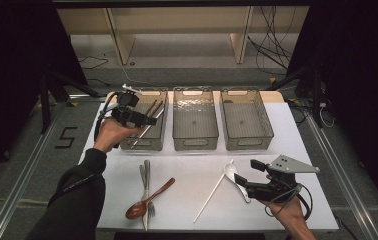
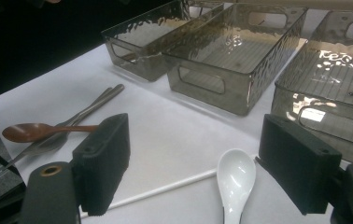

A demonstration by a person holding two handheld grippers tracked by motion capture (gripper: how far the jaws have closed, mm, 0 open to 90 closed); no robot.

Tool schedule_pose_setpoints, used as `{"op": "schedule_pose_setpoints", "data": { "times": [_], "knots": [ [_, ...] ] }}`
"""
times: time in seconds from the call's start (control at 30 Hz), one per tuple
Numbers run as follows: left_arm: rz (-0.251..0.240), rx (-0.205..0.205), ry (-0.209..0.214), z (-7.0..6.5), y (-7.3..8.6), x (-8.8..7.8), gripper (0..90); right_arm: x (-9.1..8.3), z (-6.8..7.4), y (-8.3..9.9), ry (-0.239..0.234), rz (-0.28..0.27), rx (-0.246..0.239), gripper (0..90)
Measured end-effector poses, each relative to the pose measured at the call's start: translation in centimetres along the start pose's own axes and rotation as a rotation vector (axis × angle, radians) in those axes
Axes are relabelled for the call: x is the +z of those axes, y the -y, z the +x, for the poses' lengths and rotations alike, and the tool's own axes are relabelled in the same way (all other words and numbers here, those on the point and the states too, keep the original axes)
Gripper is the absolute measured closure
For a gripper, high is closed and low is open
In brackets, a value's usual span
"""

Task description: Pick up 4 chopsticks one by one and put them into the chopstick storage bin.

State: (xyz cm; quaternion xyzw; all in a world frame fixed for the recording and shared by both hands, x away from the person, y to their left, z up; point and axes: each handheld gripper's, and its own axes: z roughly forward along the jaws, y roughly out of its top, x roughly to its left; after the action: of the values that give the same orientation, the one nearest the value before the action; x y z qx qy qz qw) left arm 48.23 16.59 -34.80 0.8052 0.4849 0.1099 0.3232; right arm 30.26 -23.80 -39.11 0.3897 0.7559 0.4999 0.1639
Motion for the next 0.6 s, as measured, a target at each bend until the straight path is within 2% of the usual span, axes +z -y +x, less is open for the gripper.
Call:
{"op": "schedule_pose_setpoints", "data": {
  "times": [0.07, 0.17, 0.23, 0.3, 0.43, 0.6],
  "knots": [
    [-0.003, 0.019, -0.002, -0.9, 1.0, -0.3, 23.8, 0.0, 0.0, 0.0, 0.0, 0.001, 0.001, 25.7],
    [-0.003, 0.004, 0.041, -2.1, 2.5, -0.2, 23.3, 0.0, 0.0, 0.0, 0.003, 0.002, 0.002, 25.7],
    [0.036, 0.033, 0.038, -3.1, 3.2, 0.4, 23.1, 0.1, 0.0, 0.0, 0.003, 0.003, -0.003, 25.7],
    [0.046, 0.048, 0.041, -4.2, 3.8, 0.9, 22.5, 0.1, 0.1, -0.1, 0.002, 0.002, -0.006, 25.7],
    [0.092, 0.106, 0.058, -6.5, 4.5, 1.8, 21.4, 0.0, 0.1, -0.1, 0.006, -0.001, -0.011, 25.7],
    [0.119, 0.138, 0.074, -8.4, 5.3, 2.8, 21.0, -0.1, 0.0, -0.1, 0.007, -0.004, -0.007, 25.7]
  ]
}}
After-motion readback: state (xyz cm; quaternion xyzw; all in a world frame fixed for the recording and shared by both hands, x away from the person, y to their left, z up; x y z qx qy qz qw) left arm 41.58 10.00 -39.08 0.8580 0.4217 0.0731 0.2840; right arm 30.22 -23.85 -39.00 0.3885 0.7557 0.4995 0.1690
